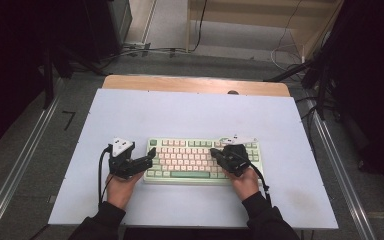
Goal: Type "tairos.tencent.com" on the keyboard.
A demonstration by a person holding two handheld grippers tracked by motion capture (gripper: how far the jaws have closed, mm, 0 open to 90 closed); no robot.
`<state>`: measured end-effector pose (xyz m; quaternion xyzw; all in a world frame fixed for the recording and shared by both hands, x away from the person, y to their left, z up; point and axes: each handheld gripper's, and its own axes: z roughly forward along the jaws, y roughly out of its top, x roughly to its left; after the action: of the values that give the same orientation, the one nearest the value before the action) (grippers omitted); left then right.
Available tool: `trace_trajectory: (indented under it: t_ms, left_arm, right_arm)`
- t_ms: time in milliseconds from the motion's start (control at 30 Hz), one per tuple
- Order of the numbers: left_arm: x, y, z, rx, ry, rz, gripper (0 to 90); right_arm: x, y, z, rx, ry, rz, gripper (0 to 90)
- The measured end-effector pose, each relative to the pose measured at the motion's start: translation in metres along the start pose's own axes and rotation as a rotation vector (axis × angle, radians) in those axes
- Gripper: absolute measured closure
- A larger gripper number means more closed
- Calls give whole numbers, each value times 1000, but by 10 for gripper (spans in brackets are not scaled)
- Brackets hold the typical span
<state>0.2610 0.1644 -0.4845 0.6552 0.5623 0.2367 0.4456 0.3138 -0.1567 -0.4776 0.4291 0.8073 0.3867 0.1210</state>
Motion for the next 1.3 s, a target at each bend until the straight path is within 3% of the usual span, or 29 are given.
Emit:
trace_trajectory:
  t_ms: [133, 1000, 1167, 1233, 1300]
  left_arm:
    - [1, -1, 1, 5, -6, -13, 213]
    - [-1, -2, 2, 21, -26, -8, 214]
    - [-1, -2, 2, 15, -27, -12, 222]
    - [-2, -2, 2, 19, -28, -10, 222]
    - [-2, -2, 2, 22, -30, -7, 223]
  right_arm:
    - [3, -2, 3, 14, 8, -7, 873]
    - [5, -4, 9, 27, 13, -5, 873]
    - [2, 0, -1, -29, 36, 24, 872]
    - [0, 0, -3, -40, 37, 27, 798]
    - [-1, 2, -5, -50, 43, 25, 651]
